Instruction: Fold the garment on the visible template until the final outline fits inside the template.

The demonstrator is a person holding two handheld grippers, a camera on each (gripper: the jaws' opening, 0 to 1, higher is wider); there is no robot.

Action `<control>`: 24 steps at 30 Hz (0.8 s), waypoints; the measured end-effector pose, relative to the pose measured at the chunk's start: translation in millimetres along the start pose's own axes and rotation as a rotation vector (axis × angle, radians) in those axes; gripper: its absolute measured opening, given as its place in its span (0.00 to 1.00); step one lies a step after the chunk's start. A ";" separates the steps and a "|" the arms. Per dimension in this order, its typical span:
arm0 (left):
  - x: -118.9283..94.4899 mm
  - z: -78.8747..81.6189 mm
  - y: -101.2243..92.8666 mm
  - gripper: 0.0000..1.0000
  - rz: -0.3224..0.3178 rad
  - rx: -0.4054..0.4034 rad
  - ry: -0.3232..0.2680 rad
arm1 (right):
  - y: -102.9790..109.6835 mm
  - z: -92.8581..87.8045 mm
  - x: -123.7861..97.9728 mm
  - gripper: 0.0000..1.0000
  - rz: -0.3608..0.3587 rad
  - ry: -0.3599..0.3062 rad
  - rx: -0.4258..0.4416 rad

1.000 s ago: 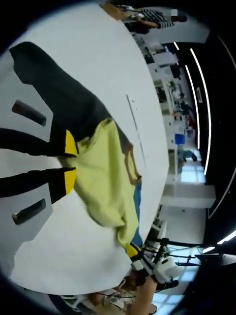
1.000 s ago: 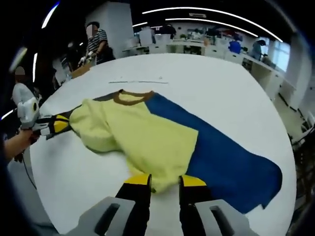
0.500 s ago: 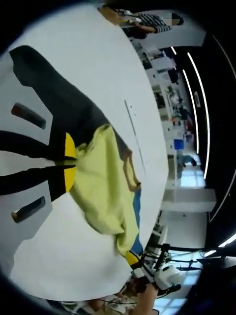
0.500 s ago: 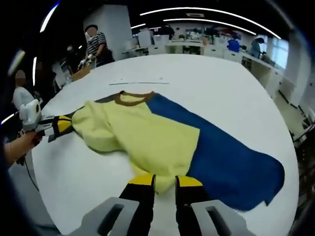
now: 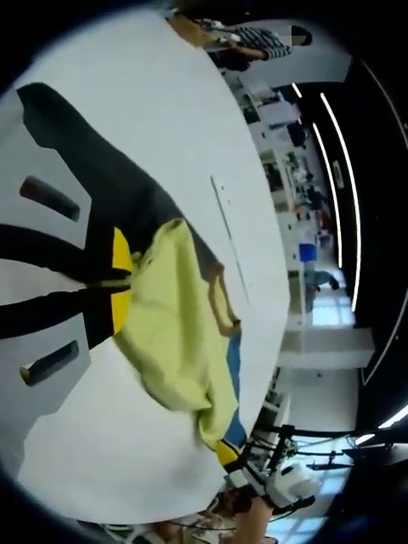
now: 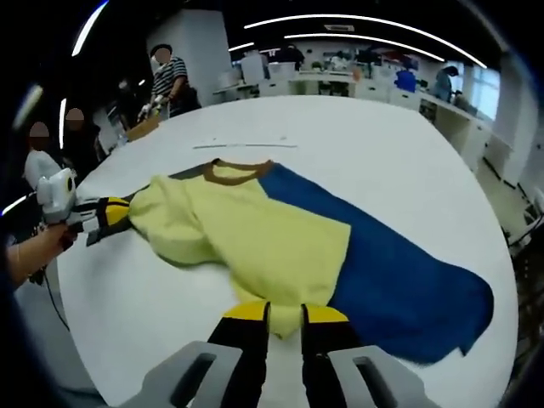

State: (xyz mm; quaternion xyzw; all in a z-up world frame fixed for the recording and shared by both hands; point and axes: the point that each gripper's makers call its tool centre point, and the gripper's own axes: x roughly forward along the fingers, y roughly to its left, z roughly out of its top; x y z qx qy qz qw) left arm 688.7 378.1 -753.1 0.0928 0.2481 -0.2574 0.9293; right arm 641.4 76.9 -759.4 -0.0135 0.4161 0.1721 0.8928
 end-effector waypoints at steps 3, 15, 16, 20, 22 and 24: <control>2.0 -0.3 -1.2 0.03 0.004 0.003 0.005 | -1.1 -1.2 1.2 0.08 -0.001 0.004 0.002; -5.3 7.8 -4.1 0.00 0.028 0.035 0.007 | 0.4 -3.9 2.0 0.00 0.012 0.001 -0.022; -6.6 8.9 -4.4 0.00 0.026 0.037 0.004 | 0.5 -3.9 1.5 0.00 0.012 -0.001 -0.024; -9.3 12.5 -2.8 0.00 0.024 0.033 -0.006 | -1.3 -3.0 -3.4 0.00 0.002 -0.008 -0.030; -12.4 15.4 -3.4 0.00 0.020 0.029 -0.013 | -2.2 -4.0 -5.2 0.00 -0.002 -0.006 -0.030; -14.1 16.6 -3.7 0.00 0.020 0.032 -0.014 | -7.1 -6.1 -7.5 0.00 -0.028 -0.005 -0.007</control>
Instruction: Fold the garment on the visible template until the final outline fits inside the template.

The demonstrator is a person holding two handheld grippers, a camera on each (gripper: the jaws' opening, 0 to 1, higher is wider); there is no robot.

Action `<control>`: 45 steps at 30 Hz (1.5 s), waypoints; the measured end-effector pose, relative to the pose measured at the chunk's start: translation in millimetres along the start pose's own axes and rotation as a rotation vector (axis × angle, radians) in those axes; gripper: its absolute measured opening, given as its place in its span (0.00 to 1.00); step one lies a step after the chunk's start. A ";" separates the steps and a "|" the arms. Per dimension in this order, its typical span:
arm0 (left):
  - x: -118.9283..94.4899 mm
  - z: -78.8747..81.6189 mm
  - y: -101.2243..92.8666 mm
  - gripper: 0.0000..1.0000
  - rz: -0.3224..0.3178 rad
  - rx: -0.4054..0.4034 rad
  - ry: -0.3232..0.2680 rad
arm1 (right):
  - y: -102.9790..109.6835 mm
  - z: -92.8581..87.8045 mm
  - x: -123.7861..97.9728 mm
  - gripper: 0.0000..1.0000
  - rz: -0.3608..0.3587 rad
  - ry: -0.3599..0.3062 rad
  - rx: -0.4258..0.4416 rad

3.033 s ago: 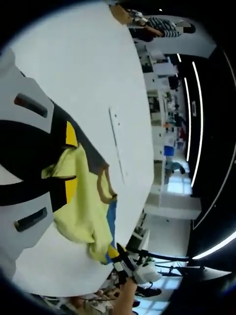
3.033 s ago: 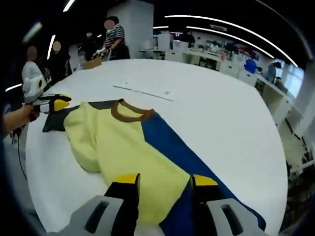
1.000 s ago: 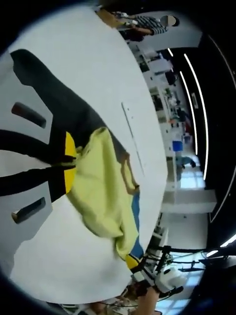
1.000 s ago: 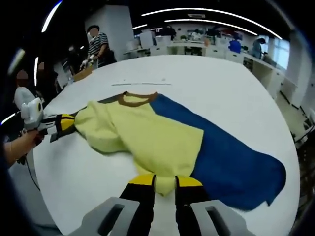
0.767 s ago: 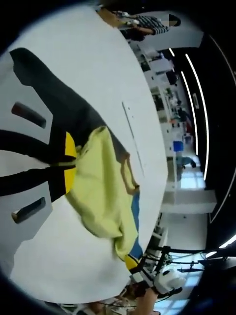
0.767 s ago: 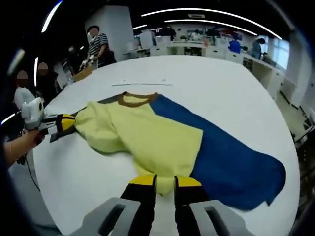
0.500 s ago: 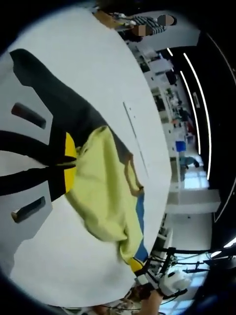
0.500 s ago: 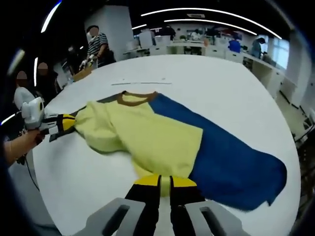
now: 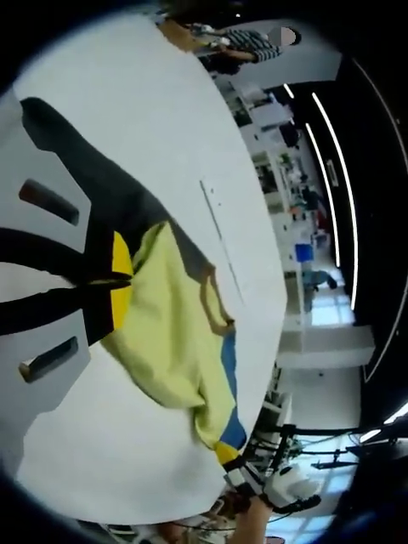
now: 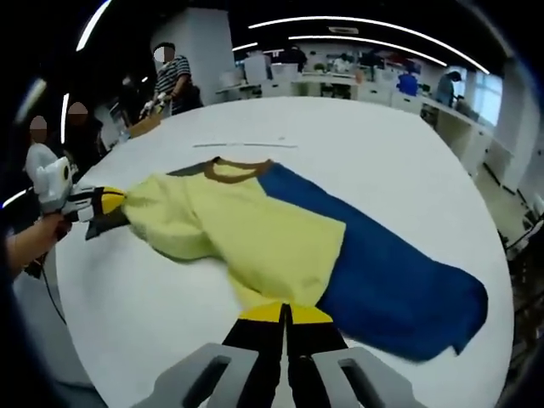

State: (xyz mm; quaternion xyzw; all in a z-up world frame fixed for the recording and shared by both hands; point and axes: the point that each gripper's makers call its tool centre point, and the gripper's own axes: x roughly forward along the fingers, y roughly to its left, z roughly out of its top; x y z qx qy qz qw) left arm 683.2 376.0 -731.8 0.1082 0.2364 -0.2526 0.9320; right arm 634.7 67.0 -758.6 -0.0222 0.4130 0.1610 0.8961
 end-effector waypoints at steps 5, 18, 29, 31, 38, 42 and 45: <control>-0.3 -1.7 0.1 0.00 -0.002 -0.007 0.007 | -0.3 -4.0 1.7 0.08 0.005 0.015 0.042; -2.9 -1.0 1.6 0.00 -0.002 -0.006 0.007 | -4.4 -13.2 9.8 0.13 -0.029 0.047 0.106; -13.0 3.5 0.7 0.00 -0.013 -0.036 0.008 | 2.7 -1.2 0.0 0.00 0.016 0.004 0.088; -16.4 4.9 0.9 0.00 -0.015 -0.038 0.009 | 3.7 2.2 -5.7 0.00 0.023 -0.006 0.075; -31.0 9.8 -3.1 0.00 -0.024 -0.060 0.014 | 4.7 8.9 -25.3 0.00 0.038 -0.024 0.028; -42.4 10.8 -4.3 0.00 -0.029 -0.079 0.022 | 8.2 9.7 -37.6 0.00 0.057 -0.024 -0.003; -51.1 11.1 -6.8 0.00 -0.033 -0.086 0.019 | 12.7 8.0 -45.5 0.00 0.070 -0.023 -0.022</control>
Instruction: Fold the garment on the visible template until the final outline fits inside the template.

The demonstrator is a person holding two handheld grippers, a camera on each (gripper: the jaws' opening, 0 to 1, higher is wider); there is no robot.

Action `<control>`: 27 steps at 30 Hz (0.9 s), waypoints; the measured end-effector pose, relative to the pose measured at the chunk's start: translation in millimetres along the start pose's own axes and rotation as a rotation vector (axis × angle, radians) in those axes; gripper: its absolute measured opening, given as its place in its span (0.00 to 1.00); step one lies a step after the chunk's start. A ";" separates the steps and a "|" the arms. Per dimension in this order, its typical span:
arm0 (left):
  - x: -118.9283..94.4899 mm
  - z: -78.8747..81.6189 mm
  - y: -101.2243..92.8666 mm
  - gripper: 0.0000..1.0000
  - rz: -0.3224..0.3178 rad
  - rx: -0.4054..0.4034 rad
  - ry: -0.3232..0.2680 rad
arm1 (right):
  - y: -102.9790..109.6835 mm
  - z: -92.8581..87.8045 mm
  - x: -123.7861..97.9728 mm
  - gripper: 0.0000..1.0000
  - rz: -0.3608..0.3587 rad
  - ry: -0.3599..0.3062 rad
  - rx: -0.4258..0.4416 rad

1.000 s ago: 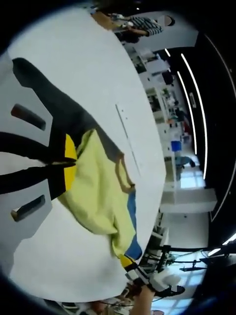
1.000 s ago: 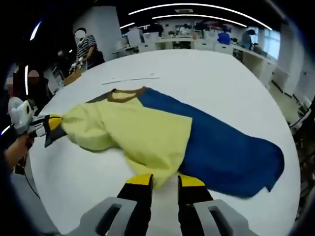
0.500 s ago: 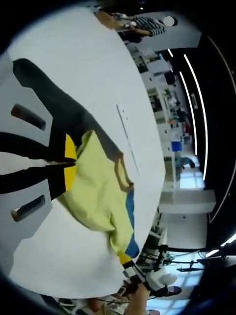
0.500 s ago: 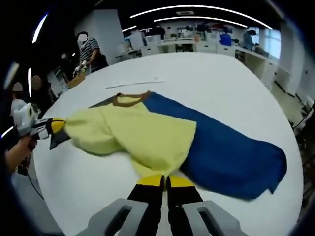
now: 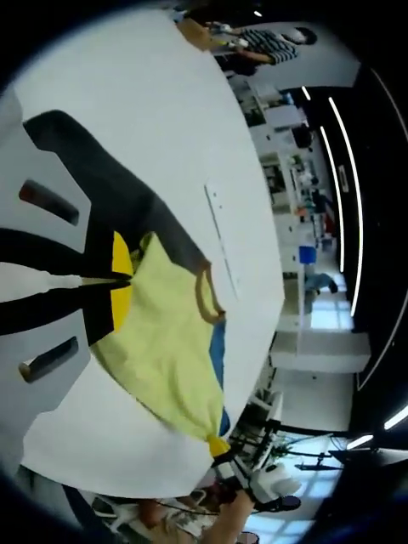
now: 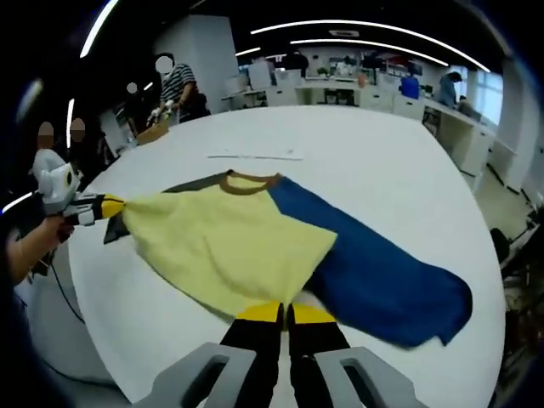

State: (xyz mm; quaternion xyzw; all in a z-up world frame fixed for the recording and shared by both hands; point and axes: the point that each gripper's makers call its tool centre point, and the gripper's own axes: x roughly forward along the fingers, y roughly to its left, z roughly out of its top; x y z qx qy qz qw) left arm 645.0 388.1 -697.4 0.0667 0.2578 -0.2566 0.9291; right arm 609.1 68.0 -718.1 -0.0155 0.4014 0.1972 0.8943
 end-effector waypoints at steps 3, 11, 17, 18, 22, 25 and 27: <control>-7.7 -3.7 -2.1 0.00 -0.003 -0.007 0.007 | 4.7 -1.6 -5.9 0.00 0.011 0.000 -0.008; -27.5 -12.5 -10.7 0.00 -0.012 -0.024 0.019 | 15.6 -16.0 -20.1 0.00 0.050 0.038 -0.045; -42.1 -21.0 -19.5 0.00 -0.014 -0.080 0.004 | 19.7 -26.7 -28.9 0.00 0.064 0.052 -0.055; -44.5 -23.0 -21.3 0.00 -0.013 -0.081 0.006 | 20.6 -28.7 -30.4 0.00 0.067 0.053 -0.054; -52.3 -28.5 -28.5 0.00 -0.020 -0.101 0.012 | 24.0 -35.8 -34.5 0.00 0.071 0.053 -0.056; -57.2 -31.8 -31.9 0.00 -0.022 -0.107 0.017 | 26.7 -41.0 -36.8 0.00 0.076 0.061 -0.061; -60.6 -34.3 -34.4 0.00 -0.025 -0.112 0.021 | 28.5 -44.4 -39.0 0.00 0.077 0.064 -0.064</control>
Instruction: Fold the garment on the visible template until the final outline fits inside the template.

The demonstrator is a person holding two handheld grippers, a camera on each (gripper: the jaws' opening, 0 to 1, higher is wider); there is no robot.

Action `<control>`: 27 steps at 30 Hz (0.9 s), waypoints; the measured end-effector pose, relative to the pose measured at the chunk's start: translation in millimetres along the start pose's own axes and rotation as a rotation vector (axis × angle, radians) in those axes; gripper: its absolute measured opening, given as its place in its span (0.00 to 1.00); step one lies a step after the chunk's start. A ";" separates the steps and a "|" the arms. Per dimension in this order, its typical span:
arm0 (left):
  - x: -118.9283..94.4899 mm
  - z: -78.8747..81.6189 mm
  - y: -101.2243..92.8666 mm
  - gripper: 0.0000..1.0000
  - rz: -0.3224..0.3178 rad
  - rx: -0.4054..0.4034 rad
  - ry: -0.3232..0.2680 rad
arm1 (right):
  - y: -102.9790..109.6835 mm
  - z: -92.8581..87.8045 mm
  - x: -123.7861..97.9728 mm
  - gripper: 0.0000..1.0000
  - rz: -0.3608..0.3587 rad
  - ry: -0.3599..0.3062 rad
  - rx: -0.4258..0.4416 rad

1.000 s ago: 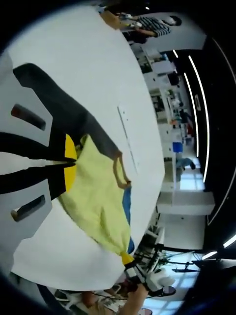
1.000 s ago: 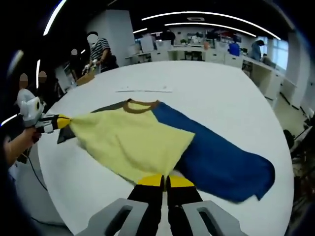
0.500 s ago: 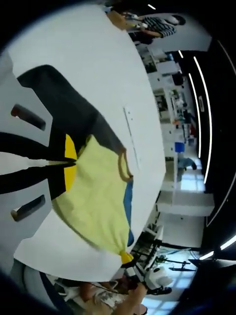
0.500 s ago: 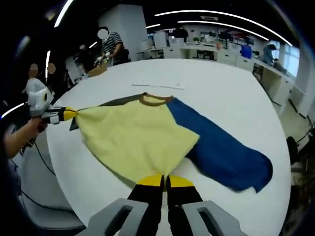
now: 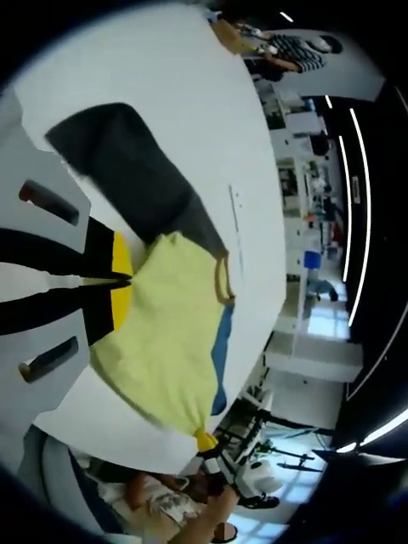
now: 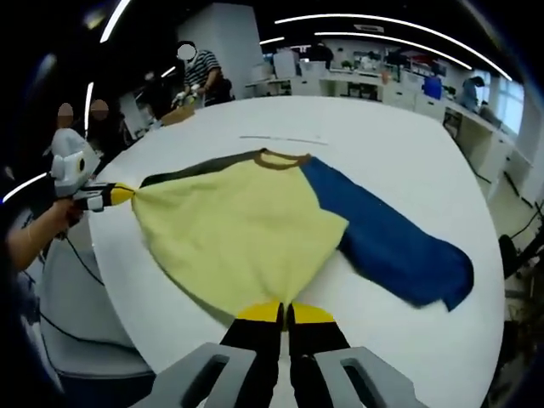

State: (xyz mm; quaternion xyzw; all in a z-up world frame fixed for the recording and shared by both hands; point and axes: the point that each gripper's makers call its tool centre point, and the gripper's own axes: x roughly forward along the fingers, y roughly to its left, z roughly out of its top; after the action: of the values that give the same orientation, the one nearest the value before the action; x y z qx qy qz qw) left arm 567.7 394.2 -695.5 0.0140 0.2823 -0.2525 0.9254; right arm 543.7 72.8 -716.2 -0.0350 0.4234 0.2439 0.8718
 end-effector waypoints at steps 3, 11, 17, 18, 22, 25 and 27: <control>-5.8 -5.5 -3.3 0.00 0.000 -0.021 0.003 | 3.9 -4.7 -2.8 0.00 0.007 0.003 0.002; -20.3 -21.5 -5.4 0.00 0.008 -0.088 0.022 | 14.4 -17.2 -9.1 0.00 0.029 0.016 0.023; -29.0 -29.5 -8.0 0.00 0.008 -0.116 0.034 | 20.2 -29.6 -11.8 0.00 0.039 0.042 0.030; -30.5 -32.0 -9.3 0.00 0.008 -0.130 0.045 | 21.2 -31.3 -12.4 0.00 0.040 0.047 0.031; -37.4 -42.6 -18.9 0.00 0.002 -0.133 0.080 | 26.2 -36.3 -16.7 0.00 0.046 0.053 0.036; -41.0 -50.6 -18.4 0.00 0.015 -0.131 0.102 | 29.7 -41.2 -19.0 0.00 0.051 0.058 0.043; -43.9 -55.2 -16.8 0.00 0.023 -0.142 0.110 | 32.5 -46.6 -19.7 0.00 0.059 0.070 0.055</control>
State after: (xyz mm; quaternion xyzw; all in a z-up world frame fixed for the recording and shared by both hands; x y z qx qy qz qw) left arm 499.9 408.9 -716.7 -0.0346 0.3495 -0.2200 0.9101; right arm 485.0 81.1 -726.3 -0.0068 0.4611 0.2565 0.8494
